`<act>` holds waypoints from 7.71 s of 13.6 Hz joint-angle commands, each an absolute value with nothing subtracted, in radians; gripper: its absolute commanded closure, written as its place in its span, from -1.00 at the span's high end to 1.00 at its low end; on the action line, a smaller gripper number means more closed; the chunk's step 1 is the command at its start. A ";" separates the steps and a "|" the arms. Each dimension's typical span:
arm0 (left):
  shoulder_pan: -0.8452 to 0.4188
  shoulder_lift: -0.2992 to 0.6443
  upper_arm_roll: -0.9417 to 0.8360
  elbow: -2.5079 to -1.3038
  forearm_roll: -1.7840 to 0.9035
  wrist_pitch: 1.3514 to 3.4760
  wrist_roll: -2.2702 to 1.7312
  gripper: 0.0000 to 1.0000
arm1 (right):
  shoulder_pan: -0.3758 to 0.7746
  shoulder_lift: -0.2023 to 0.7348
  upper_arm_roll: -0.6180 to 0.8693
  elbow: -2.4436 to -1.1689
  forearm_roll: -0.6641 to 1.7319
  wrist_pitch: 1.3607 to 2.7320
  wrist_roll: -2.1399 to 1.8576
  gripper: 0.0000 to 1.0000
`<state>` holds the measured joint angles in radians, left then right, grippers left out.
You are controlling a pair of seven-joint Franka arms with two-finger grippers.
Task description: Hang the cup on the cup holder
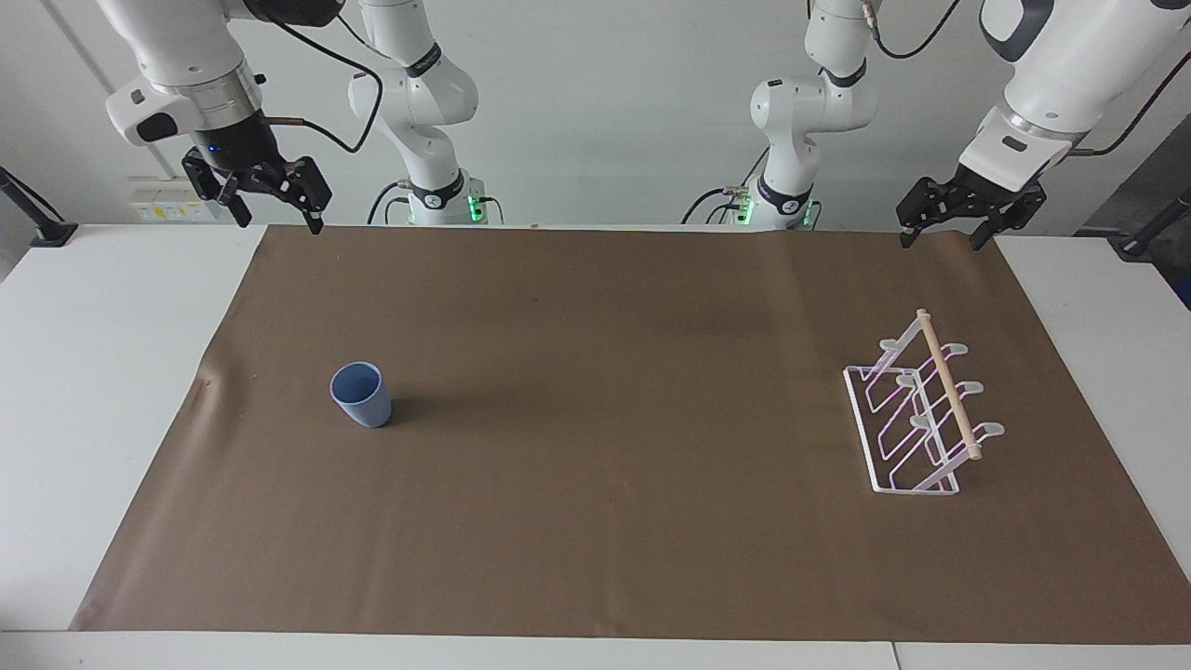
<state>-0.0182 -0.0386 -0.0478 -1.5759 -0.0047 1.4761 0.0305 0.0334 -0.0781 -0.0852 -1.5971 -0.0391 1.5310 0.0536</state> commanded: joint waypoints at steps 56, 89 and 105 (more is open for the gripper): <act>-0.046 -0.060 -0.040 -1.583 0.005 1.473 0.051 1.00 | -0.021 0.209 -0.081 -1.973 0.072 2.220 -0.196 -1.00; -0.094 0.093 -0.053 -1.485 -0.690 1.632 -0.814 1.00 | -0.018 -0.022 -0.026 -1.925 1.239 1.617 -0.276 -1.00; -0.181 0.126 -0.198 -1.520 -0.792 1.933 -1.807 1.00 | 0.261 -0.005 -0.025 -2.072 1.767 1.948 -0.221 -1.00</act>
<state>-0.1725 0.1290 -0.2070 -1.5129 -0.7916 1.9185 -1.7540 0.2479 0.0135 -0.0228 -2.0547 1.7383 1.9299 -0.2341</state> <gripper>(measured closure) 0.000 0.956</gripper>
